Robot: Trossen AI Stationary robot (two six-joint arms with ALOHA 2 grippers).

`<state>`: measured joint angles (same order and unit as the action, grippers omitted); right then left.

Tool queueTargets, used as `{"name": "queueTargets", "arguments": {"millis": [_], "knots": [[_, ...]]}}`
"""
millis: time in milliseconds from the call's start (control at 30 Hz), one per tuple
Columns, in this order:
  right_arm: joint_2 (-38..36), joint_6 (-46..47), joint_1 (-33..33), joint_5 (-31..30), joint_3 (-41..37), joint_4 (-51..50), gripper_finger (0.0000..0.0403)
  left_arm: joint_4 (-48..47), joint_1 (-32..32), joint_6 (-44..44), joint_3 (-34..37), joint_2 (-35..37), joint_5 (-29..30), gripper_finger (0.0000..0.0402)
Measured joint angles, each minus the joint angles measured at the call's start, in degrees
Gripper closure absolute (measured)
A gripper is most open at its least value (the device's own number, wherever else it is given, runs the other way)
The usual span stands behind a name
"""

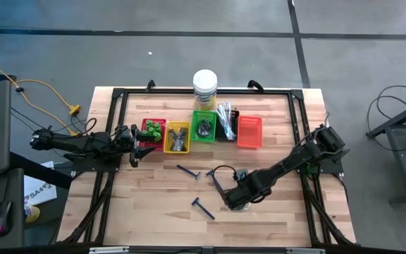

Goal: Pick & Place Travel size toiletries
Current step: Put the black hairbrush into the green bin

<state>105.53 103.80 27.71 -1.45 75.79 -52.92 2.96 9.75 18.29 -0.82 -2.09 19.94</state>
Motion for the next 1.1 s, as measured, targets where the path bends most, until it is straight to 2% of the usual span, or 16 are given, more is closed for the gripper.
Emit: {"name": "queueTargets", "arguments": {"millis": [267, 867, 1100], "knots": [[-0.01, 3.02, -0.49, 2.2, -6.11, 10.66, 0.0241, 0.01, 0.01, -0.01, 0.0, -0.01, -0.01, 0.016], [-0.06, 1.6, -0.51, 3.32, -7.7, 6.66, 0.0241, 0.0, 0.01, -0.01, 0.0, -0.02, 0.01, 0.016], [-0.14, 7.1, 2.37, 4.46, -9.03, 9.3, 0.0241, 0.02, 0.01, -0.01, 0.0, 0.0, -0.01, 0.016]]}}
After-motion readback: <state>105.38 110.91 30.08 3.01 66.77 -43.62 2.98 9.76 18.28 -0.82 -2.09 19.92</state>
